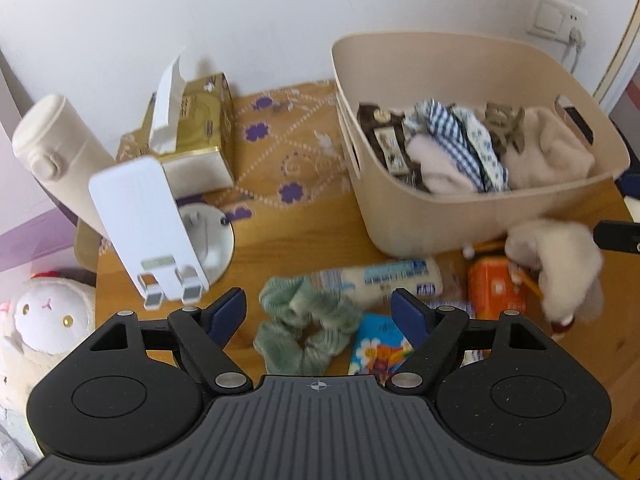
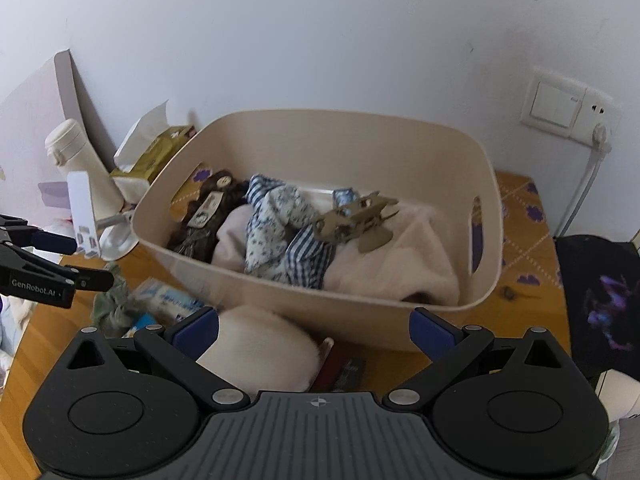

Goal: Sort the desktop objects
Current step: 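Move both tools back over the table toward the remaining items, then grasp the white fluffy plush with the right tool while the left tool grasps the blue tissue pack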

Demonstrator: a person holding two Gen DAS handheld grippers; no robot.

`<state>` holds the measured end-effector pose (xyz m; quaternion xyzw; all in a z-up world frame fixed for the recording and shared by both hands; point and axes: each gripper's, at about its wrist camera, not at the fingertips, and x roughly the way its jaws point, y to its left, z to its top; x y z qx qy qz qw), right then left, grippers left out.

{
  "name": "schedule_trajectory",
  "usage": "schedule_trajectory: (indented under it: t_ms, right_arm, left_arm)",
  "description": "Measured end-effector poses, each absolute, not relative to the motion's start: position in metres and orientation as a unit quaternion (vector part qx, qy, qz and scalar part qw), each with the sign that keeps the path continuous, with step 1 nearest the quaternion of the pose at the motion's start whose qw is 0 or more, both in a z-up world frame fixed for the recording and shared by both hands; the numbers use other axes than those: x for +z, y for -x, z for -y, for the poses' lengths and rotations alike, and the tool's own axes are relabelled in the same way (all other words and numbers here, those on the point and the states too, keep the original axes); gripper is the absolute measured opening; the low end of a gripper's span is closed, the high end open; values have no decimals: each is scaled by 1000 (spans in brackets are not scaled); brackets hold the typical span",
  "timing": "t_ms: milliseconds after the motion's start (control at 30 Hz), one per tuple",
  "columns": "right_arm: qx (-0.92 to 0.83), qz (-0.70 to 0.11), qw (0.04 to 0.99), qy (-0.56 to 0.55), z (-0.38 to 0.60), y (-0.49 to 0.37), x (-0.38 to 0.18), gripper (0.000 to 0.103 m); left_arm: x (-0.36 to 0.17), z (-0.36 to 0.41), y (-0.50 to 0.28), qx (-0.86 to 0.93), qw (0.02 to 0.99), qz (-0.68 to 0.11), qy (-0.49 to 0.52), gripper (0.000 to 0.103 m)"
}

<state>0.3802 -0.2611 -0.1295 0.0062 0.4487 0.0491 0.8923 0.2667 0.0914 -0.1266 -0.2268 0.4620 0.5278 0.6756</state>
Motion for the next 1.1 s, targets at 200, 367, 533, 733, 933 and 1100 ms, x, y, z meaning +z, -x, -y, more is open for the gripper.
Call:
schedule_trajectory:
  t_ms: [200, 367, 533, 733, 933, 1100]
  right_arm:
    - [60, -462, 885, -8, 249, -378, -139, 103]
    - [68, -474, 878, -10, 237, -379, -148, 103]
    - [71, -489, 869, -8, 229, -382, -159, 103]
    - [64, -501, 863, -10, 226, -385, -170, 103]
    - [59, -504, 862, -8, 227, -387, -176, 103]
    - [63, -505, 861, -5, 228, -388, -178, 100]
  left_arm:
    - [-144, -86, -260, 523, 663, -475, 248, 81]
    - [-160, -85, -258, 505, 656, -496, 261, 81]
    - [-175, -81, -260, 500, 650, -507, 266, 81]
    - [-186, -80, -265, 494, 648, -511, 274, 81]
    - [-195, -80, -271, 492, 647, -509, 283, 81]
    - [-201, -82, -276, 500, 641, -506, 290, 79]
